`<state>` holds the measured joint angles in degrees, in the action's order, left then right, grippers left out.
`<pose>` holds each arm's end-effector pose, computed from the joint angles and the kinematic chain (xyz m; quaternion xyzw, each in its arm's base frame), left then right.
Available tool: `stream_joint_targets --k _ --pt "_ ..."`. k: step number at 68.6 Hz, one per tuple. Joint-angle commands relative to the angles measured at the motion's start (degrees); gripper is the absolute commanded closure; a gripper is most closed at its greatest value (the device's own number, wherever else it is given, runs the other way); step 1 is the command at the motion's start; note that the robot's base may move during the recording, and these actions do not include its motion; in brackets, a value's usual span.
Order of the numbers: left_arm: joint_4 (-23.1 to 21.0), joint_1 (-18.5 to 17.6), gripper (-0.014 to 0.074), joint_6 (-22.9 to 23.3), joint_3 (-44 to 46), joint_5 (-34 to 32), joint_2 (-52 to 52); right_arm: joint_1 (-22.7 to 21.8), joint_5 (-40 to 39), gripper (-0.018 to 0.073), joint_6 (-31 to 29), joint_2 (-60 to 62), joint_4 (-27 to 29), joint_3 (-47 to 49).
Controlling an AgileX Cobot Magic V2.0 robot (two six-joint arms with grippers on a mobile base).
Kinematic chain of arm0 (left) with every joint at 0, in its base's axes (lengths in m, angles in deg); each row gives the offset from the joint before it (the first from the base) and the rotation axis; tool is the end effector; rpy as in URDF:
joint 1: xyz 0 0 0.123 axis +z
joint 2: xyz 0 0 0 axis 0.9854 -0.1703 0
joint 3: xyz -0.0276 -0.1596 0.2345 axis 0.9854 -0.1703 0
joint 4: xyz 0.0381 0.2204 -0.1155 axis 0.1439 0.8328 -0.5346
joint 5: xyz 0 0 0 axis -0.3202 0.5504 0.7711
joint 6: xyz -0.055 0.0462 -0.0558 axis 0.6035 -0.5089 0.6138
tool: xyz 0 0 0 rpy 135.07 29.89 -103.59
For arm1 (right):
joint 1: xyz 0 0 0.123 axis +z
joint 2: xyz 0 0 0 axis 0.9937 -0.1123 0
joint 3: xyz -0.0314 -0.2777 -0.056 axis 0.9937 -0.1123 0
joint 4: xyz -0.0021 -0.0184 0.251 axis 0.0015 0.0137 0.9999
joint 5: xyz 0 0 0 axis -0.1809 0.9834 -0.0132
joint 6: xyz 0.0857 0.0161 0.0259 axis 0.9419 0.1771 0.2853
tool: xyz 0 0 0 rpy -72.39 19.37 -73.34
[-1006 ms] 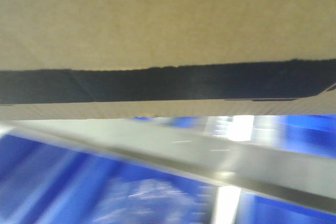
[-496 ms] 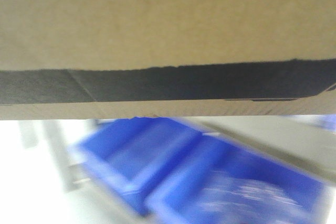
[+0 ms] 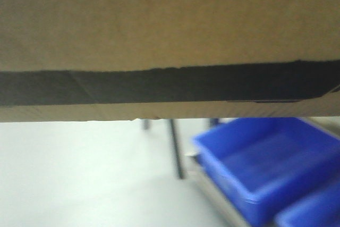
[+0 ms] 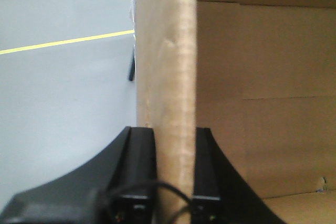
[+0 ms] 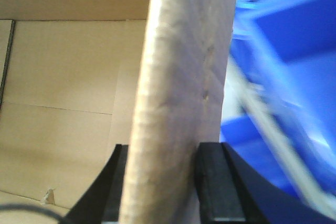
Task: Grab box from left shelf to table start
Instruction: 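Hold the box with both grippers while the base turns away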
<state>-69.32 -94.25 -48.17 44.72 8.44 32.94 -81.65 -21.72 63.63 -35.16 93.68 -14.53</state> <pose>-0.0145 -0.0011 0.4075 0.0753 0.7699 -0.1256 0.6212 0.0040 0.0252 0.3992 -0.0498 0.7628 0.1597 0.6246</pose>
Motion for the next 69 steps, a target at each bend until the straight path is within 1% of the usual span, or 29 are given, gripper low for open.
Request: stream_joint_targets --k 1,69 --pt "-4.88 -0.45 0.0688 0.33 2.25 -10.65 -0.30 -0.17 -7.60 0.0496 0.14 -0.99 1.06 1.64" --pt "-4.88 -0.45 0.0688 0.33 2.25 -10.65 -0.30 -0.17 -7.60 0.0496 0.14 -0.99 1.06 1.64"
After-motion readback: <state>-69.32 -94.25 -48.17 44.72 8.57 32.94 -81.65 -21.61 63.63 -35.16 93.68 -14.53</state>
